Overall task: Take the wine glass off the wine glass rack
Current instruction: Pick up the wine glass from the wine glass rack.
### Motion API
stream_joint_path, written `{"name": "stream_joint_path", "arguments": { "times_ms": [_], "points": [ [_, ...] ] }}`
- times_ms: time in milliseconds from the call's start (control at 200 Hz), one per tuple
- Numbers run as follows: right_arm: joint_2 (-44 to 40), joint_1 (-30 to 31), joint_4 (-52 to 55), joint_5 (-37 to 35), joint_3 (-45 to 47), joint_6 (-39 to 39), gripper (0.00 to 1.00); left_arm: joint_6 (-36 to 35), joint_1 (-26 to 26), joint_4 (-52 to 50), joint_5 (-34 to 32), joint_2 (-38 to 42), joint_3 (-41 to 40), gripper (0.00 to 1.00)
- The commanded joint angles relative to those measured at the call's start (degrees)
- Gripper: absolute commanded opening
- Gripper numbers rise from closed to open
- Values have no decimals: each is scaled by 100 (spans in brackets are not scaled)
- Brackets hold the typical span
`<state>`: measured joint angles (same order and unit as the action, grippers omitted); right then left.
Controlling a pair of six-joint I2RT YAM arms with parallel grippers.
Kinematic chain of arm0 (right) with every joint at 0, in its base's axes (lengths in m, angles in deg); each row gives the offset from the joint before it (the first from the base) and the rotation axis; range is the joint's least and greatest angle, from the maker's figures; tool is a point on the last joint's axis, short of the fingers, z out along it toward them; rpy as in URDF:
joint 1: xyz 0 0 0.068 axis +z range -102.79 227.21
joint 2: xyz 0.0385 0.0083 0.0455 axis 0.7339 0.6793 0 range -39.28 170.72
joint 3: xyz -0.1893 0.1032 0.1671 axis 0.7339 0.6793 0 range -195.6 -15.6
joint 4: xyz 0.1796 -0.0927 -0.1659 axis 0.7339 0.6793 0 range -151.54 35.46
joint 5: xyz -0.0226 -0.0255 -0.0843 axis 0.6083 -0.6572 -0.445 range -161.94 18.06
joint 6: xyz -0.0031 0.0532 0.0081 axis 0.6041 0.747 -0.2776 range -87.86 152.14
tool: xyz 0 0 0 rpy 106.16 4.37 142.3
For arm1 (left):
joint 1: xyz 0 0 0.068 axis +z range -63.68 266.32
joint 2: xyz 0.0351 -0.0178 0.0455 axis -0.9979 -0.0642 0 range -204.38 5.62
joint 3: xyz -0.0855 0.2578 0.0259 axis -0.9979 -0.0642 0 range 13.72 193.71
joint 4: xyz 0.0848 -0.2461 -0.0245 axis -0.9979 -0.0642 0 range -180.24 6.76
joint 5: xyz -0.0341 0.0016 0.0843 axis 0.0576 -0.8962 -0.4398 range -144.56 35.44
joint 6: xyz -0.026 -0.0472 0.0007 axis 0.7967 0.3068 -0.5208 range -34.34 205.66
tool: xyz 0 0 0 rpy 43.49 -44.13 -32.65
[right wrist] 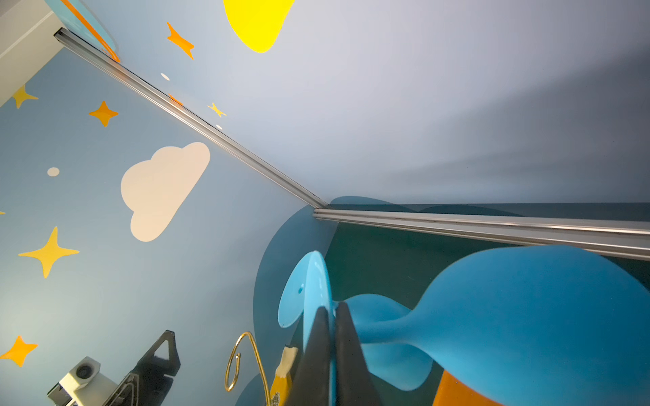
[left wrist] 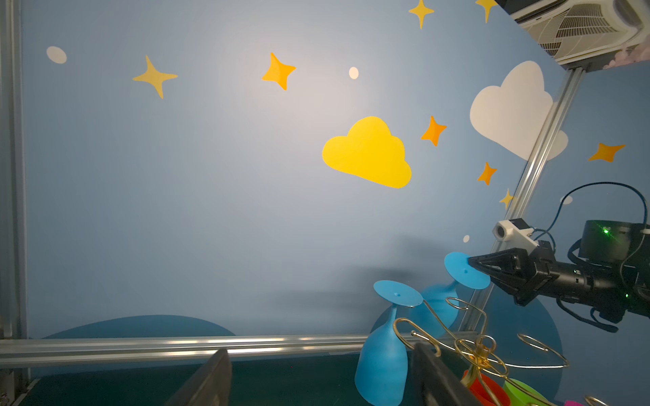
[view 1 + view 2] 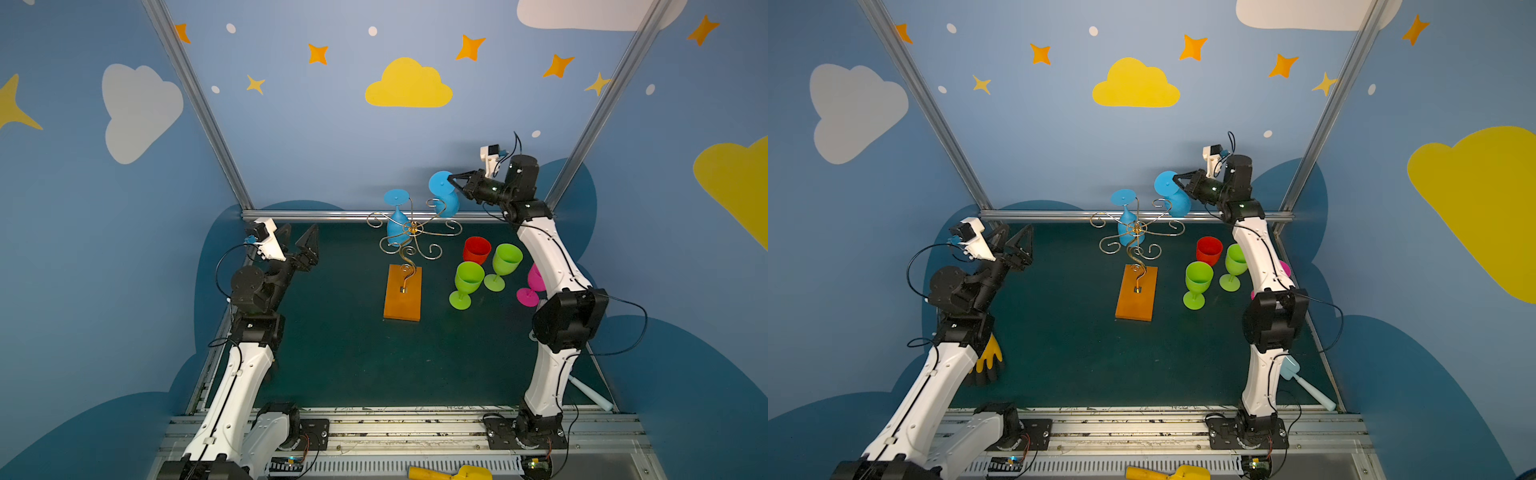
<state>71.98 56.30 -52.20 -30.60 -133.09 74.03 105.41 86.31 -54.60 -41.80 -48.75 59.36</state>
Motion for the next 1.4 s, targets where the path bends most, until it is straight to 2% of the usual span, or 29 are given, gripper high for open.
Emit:
{"name": "stream_joint_path", "arguments": {
  "times_ms": [0, 225, 370, 516, 686, 806, 1031, 1397],
  "points": [
    [-716, -84, 54, -12, 177, -458, 0, 54, 27, 25, 631, 88, 298, 78],
    [-1664, -66, 553, 22, 553, -1148, 0, 813, -72, -9, 2162, -244, 955, 74],
    [-2265, 47, 943, -56, 731, -1716, 0, 715, -650, -182, 2762, -567, 1541, 73],
    [-2684, 280, 1412, -134, 672, -2229, 0, 482, -1381, -275, 3018, -981, 2055, 72],
    [-3084, 676, 1540, -178, 814, -2626, 0, 1059, -1725, 263, 3268, -1621, 2433, 71],
    [-3300, 946, 1492, -197, 1027, -2815, 0, 1259, -2001, 249, 3614, -2078, 2867, 69],
    [-3461, 1381, 1429, -272, 1222, -3035, 0, 1766, -2298, 335, 4033, -2715, 3452, 67],
    [-3337, 2090, 1396, -537, 1264, -3322, 0, 2068, -2484, 511, 4116, -2995, 3681, 63]
  ]
}}
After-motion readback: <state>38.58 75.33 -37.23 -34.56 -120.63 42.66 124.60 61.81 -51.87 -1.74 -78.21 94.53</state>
